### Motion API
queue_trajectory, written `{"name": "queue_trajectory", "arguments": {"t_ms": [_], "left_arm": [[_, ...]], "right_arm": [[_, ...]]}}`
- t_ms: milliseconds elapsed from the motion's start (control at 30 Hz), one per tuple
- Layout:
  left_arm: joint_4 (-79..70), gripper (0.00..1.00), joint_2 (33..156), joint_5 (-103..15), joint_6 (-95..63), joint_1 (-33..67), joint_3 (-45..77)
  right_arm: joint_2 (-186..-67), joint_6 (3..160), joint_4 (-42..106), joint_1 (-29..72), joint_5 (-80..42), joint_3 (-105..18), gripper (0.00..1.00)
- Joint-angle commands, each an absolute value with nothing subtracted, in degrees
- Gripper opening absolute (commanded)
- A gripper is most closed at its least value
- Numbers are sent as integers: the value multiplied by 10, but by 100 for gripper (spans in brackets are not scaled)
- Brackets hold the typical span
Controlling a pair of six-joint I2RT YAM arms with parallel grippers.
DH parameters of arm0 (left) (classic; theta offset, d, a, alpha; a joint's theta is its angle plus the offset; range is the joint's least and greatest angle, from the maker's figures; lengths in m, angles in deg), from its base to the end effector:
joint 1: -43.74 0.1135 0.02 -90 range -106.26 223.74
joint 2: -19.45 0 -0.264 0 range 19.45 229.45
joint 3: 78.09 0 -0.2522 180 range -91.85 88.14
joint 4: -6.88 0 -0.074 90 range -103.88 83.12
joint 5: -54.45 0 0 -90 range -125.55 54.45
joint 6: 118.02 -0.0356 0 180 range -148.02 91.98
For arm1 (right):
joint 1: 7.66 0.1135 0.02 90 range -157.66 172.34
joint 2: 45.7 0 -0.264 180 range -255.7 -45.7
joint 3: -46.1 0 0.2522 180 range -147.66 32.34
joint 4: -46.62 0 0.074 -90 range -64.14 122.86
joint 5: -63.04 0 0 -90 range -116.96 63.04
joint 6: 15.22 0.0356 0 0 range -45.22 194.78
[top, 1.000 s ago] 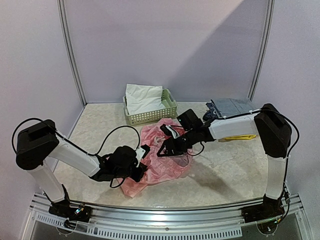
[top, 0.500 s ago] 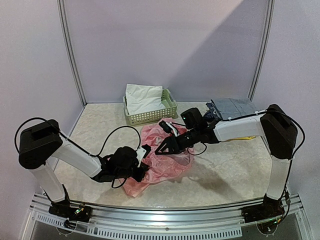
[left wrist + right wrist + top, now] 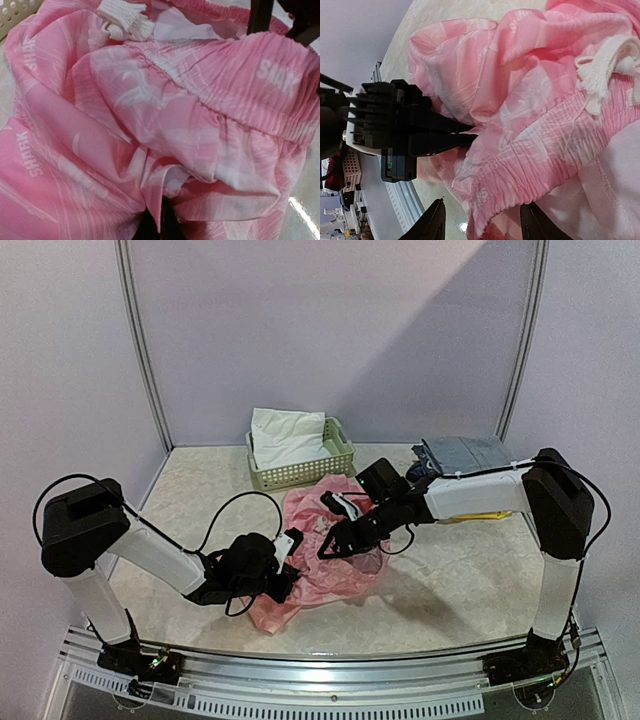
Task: Fold and stack the mixed laundry pile
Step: Pick up the crumpled shorts from the center of the board.
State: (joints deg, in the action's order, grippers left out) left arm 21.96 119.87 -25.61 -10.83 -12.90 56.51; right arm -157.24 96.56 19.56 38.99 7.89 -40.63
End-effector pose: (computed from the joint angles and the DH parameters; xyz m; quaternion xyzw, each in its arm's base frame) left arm 0.1679 -0.2438 0.0965 0.2702 0.8621 -0.1904 0.3842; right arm 0.2664 0.3118 0.1720 -0.2897 0.8596 0.4093 0.0986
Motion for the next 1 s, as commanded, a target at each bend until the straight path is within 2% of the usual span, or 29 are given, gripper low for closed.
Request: {"name": "queue_trajectory", "arguments": {"t_ms": [0,333,567,633,733,767,900,967], "left_arm": [[124,0,1242,-263,-108,-138,578],[127,0,1247,-259,-105,-139,582],[135,0,1257,-256,-103,-141,583],[137,0,1258,-254,-102,-142,584],[139,0,1257,-251,-102,-143,586],[139,0,1254,-249,-101,-143,587],[140,0,1236,-247,-98,-143,597],[138,0,1221,-244,-95,-144,602]], "right_arm": [[-1588,972,159,379,33,-424,53],[-1633,1017,197,356,125,-450,60],[-1658,1028,202,347,179,-482,54],[-1663,1029,203,346,185,-488,46],[-1671,1026,198,346,193,-494,20],[-1671,1024,194,347,193,-494,15],[-1656,1004,166,346,178,-493,1],[-1642,994,150,346,165,-493,0]]}}
